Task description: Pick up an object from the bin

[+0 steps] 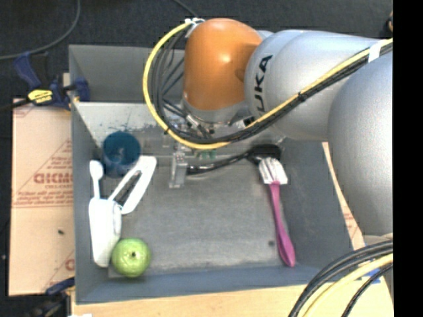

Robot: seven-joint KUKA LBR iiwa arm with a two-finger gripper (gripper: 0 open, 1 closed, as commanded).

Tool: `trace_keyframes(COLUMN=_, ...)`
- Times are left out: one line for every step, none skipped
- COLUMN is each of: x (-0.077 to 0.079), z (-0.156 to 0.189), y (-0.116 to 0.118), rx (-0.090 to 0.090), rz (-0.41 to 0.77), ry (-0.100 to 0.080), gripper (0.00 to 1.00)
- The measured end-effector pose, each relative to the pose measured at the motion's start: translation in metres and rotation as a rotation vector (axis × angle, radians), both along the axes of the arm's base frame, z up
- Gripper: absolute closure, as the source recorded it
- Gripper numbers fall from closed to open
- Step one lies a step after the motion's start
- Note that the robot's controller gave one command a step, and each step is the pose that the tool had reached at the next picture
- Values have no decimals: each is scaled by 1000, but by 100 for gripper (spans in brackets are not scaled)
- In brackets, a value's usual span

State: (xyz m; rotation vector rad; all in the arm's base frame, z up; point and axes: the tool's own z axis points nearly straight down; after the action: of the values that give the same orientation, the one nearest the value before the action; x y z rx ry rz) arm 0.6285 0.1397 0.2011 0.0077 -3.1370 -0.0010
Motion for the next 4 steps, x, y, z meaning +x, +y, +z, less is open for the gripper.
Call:
trace_keyframes(x=2, z=5, y=-1, rx=1, rz=-3, ry=-9, gripper=0)
trace_keyframes(x=27, z=-46, y=41, rx=3, rz=-67, ry=-6, gripper=0)
trace_keyframes(x=14, z=-88, y=31, rx=1, rz=206, ry=-12, gripper=0)
trace_keyframes(x=8, z=-127, y=51, rx=-8, rz=273, ry=-20, gripper=0)
